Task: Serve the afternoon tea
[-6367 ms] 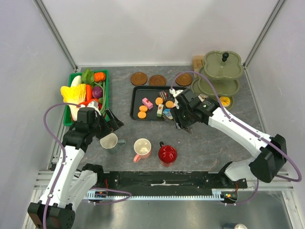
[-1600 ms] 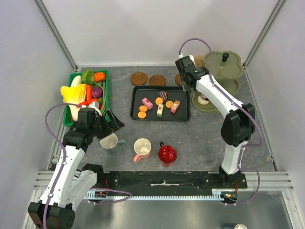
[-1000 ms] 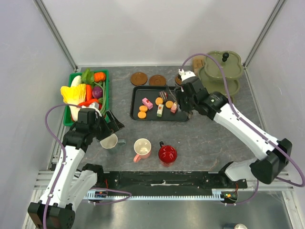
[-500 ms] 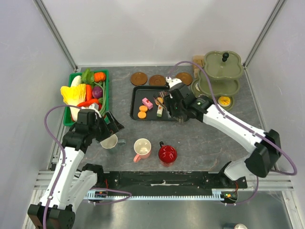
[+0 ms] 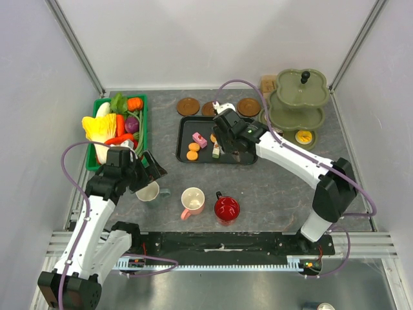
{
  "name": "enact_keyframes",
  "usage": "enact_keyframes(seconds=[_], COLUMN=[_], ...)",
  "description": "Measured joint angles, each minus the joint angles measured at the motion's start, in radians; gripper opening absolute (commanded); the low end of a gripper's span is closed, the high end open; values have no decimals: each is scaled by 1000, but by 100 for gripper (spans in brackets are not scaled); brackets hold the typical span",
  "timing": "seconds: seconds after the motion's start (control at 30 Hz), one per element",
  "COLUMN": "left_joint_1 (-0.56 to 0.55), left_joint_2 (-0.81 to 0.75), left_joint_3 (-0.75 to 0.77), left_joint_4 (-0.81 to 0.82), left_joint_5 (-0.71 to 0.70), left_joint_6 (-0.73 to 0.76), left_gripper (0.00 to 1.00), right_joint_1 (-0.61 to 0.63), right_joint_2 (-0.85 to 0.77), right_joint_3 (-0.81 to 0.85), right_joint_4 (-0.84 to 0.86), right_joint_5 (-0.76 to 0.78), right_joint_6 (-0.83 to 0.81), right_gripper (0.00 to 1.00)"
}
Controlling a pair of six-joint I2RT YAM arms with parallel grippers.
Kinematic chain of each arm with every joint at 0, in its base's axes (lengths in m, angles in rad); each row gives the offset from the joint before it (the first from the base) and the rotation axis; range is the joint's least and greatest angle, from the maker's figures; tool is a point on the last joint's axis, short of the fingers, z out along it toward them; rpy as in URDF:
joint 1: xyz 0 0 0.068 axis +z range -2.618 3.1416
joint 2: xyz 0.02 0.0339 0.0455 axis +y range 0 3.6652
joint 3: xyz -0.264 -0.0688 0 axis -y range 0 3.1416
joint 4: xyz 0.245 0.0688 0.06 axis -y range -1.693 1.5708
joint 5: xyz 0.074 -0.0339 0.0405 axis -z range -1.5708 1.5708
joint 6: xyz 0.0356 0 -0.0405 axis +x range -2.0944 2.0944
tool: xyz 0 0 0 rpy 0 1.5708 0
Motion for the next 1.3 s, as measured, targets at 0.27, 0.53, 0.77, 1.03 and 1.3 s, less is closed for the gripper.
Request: enact_keyframes(seconds=[0.27, 0.53, 0.77, 1.03, 1.3], left_joint_1=[0, 0, 0, 0, 0], left_joint_2=[-1, -2, -12, -15, -20], left_joint_3=[0, 0, 0, 0, 0], left_joint_4=[0, 0, 1, 0, 1], left_joint_5=[-11, -11, -12, -11, -11], left_joint_6=[0, 0, 0, 0, 0], left_gripper=[99, 99, 99, 99, 99], right_joint_1=[18, 21, 51, 73, 83], right_joint_2=[98, 163, 265, 311, 379], right_joint_3=[100, 134, 236, 304, 390], right_joint_4=[-29, -82, -143, -211, -267], right_joint_5=[2, 15, 71, 124, 165], right_joint_6=[-30, -34, -58, -77, -82], right_gripper=[57, 57, 57, 56, 56])
